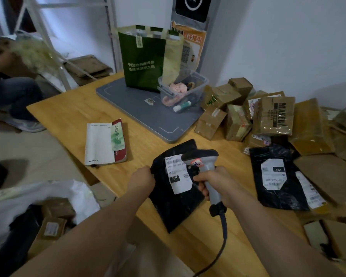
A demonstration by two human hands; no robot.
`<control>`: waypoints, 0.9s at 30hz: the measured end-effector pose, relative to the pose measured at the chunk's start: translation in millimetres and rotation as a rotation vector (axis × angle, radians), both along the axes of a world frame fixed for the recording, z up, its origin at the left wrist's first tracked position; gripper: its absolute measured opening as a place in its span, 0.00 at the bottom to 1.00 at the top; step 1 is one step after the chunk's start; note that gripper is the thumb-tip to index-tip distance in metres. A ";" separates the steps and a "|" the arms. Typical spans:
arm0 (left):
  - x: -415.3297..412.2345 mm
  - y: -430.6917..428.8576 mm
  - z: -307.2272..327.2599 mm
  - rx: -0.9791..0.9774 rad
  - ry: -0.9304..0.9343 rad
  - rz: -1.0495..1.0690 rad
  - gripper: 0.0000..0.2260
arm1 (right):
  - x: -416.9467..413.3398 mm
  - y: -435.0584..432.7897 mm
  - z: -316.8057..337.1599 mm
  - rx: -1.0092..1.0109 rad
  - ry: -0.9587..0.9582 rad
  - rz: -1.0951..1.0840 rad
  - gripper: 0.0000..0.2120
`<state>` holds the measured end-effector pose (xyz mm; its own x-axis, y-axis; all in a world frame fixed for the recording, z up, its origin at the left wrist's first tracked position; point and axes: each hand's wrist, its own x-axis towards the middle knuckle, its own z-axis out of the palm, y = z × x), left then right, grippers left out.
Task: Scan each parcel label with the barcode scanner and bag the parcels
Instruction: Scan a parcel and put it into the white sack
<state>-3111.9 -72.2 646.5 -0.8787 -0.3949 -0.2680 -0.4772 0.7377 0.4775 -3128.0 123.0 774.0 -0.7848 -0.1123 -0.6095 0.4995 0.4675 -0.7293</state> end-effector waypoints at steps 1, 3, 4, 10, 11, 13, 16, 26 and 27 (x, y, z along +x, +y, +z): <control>4.1 -6.6 6.3 0.089 0.036 0.047 0.09 | 0.2 -7.6 -1.5 -0.014 0.004 0.008 0.05; 17.0 -21.7 20.3 0.190 0.095 0.134 0.10 | 3.8 -28.1 -4.0 -0.049 0.004 0.043 0.05; 27.0 -29.6 28.4 0.225 0.113 0.182 0.09 | 7.2 -40.8 -4.8 -0.063 0.002 0.071 0.06; 110.4 -77.5 51.8 0.252 0.295 0.442 0.05 | 44.7 -121.8 -14.0 -0.112 0.003 0.345 0.08; 124.9 -85.6 55.7 0.270 0.344 0.498 0.05 | 53.1 -134.7 -13.6 -0.118 -0.004 0.398 0.07; 152.8 -102.1 62.2 0.266 0.430 0.606 0.04 | 68.1 -158.4 -13.2 -0.137 -0.019 0.496 0.06; 195.5 -126.2 67.9 0.195 0.506 0.726 0.03 | 88.6 -189.0 -15.3 -0.157 -0.069 0.606 0.07; 275.6 -189.7 48.5 -0.039 0.145 0.659 0.07 | 123.1 -227.7 -20.7 -0.119 -0.056 0.643 0.04; 273.0 -188.2 39.6 0.003 0.036 0.596 0.11 | 121.0 -223.3 -23.0 -0.104 -0.054 0.624 0.04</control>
